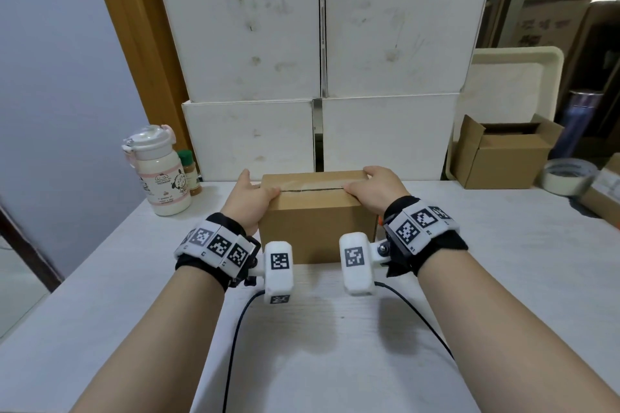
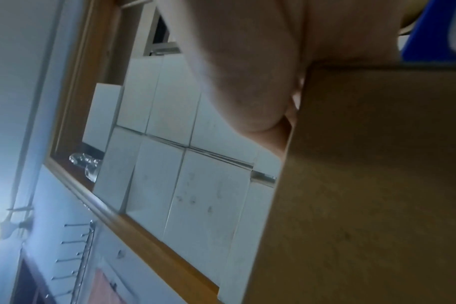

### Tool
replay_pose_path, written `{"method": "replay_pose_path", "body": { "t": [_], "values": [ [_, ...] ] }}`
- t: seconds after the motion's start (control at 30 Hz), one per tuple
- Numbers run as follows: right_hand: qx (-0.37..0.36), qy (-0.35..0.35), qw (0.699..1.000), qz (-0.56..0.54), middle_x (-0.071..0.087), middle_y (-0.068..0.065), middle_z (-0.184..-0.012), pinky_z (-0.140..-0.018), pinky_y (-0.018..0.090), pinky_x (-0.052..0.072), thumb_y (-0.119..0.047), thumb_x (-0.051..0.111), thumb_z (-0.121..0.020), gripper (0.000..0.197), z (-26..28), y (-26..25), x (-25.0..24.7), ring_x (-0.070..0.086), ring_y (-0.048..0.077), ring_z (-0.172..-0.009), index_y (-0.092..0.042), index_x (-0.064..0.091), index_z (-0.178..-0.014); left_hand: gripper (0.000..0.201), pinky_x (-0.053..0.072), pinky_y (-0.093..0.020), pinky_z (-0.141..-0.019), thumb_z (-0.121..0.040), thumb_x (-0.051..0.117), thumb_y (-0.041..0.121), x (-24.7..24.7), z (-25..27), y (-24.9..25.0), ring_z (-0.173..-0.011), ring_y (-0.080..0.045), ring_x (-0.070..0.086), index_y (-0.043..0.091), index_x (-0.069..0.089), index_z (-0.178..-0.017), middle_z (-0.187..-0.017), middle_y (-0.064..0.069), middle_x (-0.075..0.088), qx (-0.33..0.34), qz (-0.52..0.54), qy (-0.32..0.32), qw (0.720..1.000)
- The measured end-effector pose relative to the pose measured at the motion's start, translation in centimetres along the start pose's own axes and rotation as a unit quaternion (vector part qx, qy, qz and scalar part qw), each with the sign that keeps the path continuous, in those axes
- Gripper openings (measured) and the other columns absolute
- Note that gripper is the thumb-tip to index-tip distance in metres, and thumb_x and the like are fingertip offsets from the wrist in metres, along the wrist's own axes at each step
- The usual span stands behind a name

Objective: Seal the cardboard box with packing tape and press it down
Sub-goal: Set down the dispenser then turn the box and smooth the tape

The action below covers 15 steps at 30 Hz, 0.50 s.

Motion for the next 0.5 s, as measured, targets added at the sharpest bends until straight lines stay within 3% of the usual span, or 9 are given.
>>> {"method": "replay_pose_path", "body": {
  "t": [0.13,0.2,0.3,0.37,0.43,0.5],
  "values": [
    [-0.007,0.008,1.0,-0.011,0.034,0.007,-0.153,-0.113,0.029,0.026,-0.012,0.046,-0.096,0.052,0.2,0.4,0.0,0.033,0.023,-0.14,-0.007,0.033,-0.146,0.064,0.045,-0.021,-0.062,-0.097,0.046,0.003,0.3,0.3,-0.4,-0.077,-0.011,0.052,-0.001,0.01,-0.15,-0.136,-0.013,0.047,0.013,0.017,0.033,0.999],
    [-0.011,0.025,1.0,-0.008,0.035,0.007,-0.152,-0.111,0.029,0.028,-0.009,0.039,-0.098,0.049,0.4,0.6,0.4,0.035,0.023,-0.139,-0.008,0.033,-0.146,0.059,0.046,-0.025,-0.08,-0.098,0.044,0.002,0.4,0.2,-0.6,-0.094,-0.017,0.055,-0.002,0.015,-0.149,-0.145,-0.015,0.042,0.013,0.03,0.052,0.998],
    [-0.019,0.052,0.998,-0.006,0.037,0.009,-0.151,-0.11,0.029,0.03,-0.006,0.032,-0.099,0.047,0.4,0.8,1.1,0.036,0.024,-0.138,-0.007,0.034,-0.146,0.054,0.039,-0.027,-0.102,-0.098,0.043,0.002,0.2,0.2,-0.9,-0.127,-0.024,0.047,0.001,0.026,-0.149,-0.148,-0.015,0.039,0.016,0.041,0.062,0.997],
    [-0.016,0.067,0.997,-0.017,0.037,0.01,-0.15,-0.109,0.03,0.031,-0.006,0.032,-0.099,0.047,0.2,0.9,1.2,0.037,0.025,-0.137,-0.007,0.033,-0.146,0.05,0.04,-0.028,-0.104,-0.098,0.04,0.001,-0.2,0.2,-1.1,-0.13,-0.024,0.047,0.004,0.032,-0.147,-0.146,-0.013,0.043,0.016,0.059,0.071,0.996],
    [-0.007,0.085,0.995,-0.05,0.036,0.011,-0.15,-0.107,0.031,0.034,-0.005,0.031,-0.099,0.048,0.2,1.2,1.2,0.037,0.026,-0.137,-0.008,0.03,-0.147,0.048,0.045,-0.029,-0.099,-0.098,0.037,-0.002,-0.6,0.4,-1.7,-0.124,-0.024,0.053,0.007,0.038,-0.145,-0.14,-0.012,0.051,0.005,0.108,0.071,0.992],
    [0.005,0.107,0.99,-0.096,0.037,0.012,-0.149,-0.103,0.031,0.037,-0.004,0.033,-0.098,0.049,0.6,1.5,0.9,0.039,0.027,-0.135,-0.007,0.03,-0.147,0.045,0.045,-0.033,-0.103,-0.1,0.038,0.003,-0.9,0.6,-2.2,-0.123,-0.024,0.054,0.01,0.039,-0.144,-0.139,-0.011,0.052,-0.003,0.134,0.057,0.989]
  ]
}}
Point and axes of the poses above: each hand's wrist, its own z-axis away from the middle knuckle, its own x-axis out of the palm, y = z × x, the point moved 1 cm from there along -z, towards the middle knuckle
